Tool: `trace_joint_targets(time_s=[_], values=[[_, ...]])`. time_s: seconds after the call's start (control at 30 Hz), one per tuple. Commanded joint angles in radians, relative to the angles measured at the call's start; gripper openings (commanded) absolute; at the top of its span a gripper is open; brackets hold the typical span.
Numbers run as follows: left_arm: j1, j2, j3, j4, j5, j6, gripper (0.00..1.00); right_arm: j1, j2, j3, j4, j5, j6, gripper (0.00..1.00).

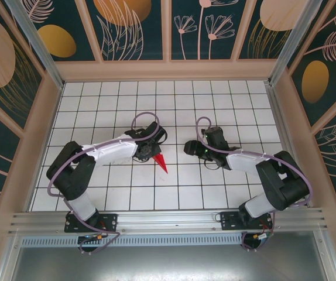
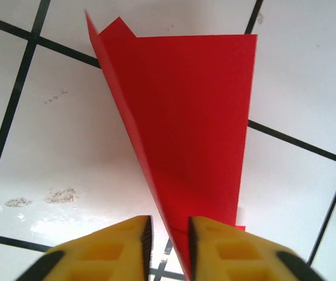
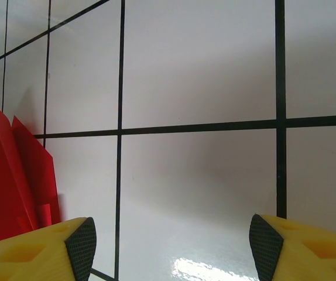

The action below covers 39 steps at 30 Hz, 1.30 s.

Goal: Fold a paper plane with a square sheet of paper (pick it up from the middle)
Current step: Move a paper plane to the center of the table.

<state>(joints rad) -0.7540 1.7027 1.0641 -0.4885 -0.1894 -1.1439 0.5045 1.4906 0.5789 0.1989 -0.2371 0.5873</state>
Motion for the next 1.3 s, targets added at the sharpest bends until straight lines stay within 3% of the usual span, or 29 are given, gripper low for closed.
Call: trace_joint_targets(time_s=[0.0, 0.2, 0.33, 0.53, 0.77, 0.93, 1.17, 1.27], values=[[-0.001, -0.040, -0.027, 0.026, -0.004, -0.039, 0.18, -0.007, 0.014, 0.027, -0.003, -0.021, 0.022, 0.72], [-0.002, -0.100, -0.005, 0.042, -0.044, 0.011, 0.01, -0.010, -0.016, 0.048, -0.034, -0.025, 0.019, 0.71], [-0.002, -0.162, 0.033, 0.097, -0.035, 0.099, 0.00, -0.027, -0.065, 0.058, -0.043, -0.044, 0.022, 0.71], [-0.001, -0.232, -0.047, 0.364, 0.097, 0.206, 0.00, -0.077, -0.169, 0.067, -0.053, -0.076, 0.048, 0.71], [-0.002, -0.167, -0.135, 0.604, 0.232, 0.235, 0.00, -0.090, -0.255, 0.042, -0.016, -0.112, 0.036, 0.71], [-0.002, -0.072, -0.179, 0.736, 0.348, 0.226, 0.00, -0.062, -0.214, 0.045, -0.005, -0.151, 0.006, 0.62], [-0.001, 0.004, -0.218, 0.806, 0.417, 0.204, 0.00, 0.037, -0.079, 0.127, -0.076, -0.083, -0.040, 0.42], [0.000, 0.005, -0.229, 0.805, 0.414, 0.199, 0.00, 0.053, -0.026, 0.149, -0.093, -0.073, -0.037, 0.37]])
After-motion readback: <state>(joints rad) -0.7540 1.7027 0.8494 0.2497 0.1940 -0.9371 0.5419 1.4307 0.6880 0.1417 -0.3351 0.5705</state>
